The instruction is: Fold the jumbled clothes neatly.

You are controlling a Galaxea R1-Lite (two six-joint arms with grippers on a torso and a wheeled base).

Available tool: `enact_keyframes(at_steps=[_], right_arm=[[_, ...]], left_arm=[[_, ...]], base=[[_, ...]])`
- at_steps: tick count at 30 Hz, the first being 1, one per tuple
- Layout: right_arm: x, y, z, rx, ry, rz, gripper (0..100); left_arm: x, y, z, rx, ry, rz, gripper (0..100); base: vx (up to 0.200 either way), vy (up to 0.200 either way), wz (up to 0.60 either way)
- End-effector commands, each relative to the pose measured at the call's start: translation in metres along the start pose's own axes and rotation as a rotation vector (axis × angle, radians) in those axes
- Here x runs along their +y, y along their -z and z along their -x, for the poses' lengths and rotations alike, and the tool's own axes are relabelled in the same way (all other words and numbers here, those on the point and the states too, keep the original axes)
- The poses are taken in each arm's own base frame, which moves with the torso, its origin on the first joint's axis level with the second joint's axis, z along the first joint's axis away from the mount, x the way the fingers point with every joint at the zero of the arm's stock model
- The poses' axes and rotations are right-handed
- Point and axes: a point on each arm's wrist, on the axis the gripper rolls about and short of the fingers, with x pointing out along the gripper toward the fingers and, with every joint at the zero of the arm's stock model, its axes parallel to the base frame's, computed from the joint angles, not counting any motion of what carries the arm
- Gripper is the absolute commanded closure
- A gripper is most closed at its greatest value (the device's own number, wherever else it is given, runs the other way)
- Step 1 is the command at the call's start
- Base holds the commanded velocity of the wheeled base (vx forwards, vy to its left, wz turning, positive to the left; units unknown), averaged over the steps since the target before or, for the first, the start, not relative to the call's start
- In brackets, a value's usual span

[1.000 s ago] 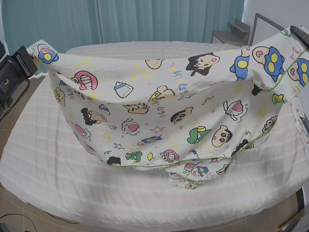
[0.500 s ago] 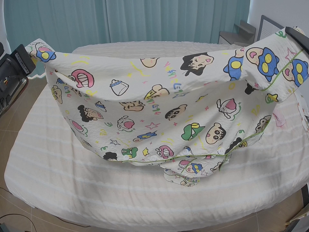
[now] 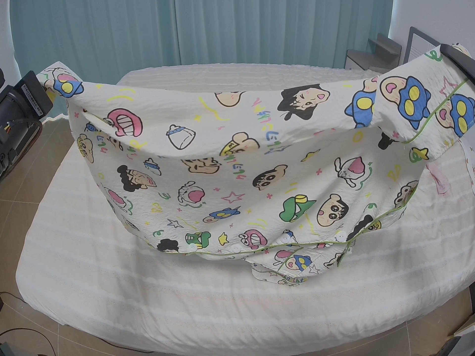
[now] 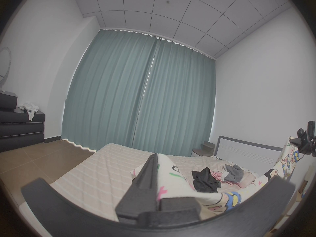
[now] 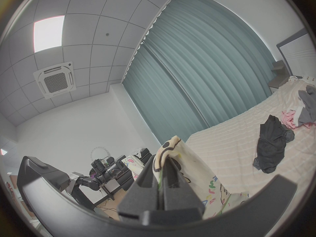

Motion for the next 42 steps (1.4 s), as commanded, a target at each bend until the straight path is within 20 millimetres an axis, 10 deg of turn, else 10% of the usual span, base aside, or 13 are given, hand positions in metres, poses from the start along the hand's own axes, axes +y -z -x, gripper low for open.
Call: enact_keyframes(at_steps=[1,16,32,42], right_arm=[[0.003,-0.001,0.004,-0.006,-0.005,0.004,100],[0.02,0.011,0.04,0.012,-0.088,0.027,100],[0.021,0.005,0.038,-0.006,-0.086,0.035,100],[-0.02,0.032,0.01,0.103,0.046,-0.038,100]], left_arm=[[0.0,-0.001,0.002,-0.002,0.0,0.001,100],[0.006,-0.002,0.03,-0.011,0.01,0.002,100],[0.01,-0.003,0.048,0.064,0.006,-0.016,100],[0.011,0.051,0.028,0.288,-0.019,-0.041,100]], base=[[-0.2,0.0,0.0],[-0.2,0.0,0.0],[-0.025,0.0,0.0],[0.0,0.0,0.0]])
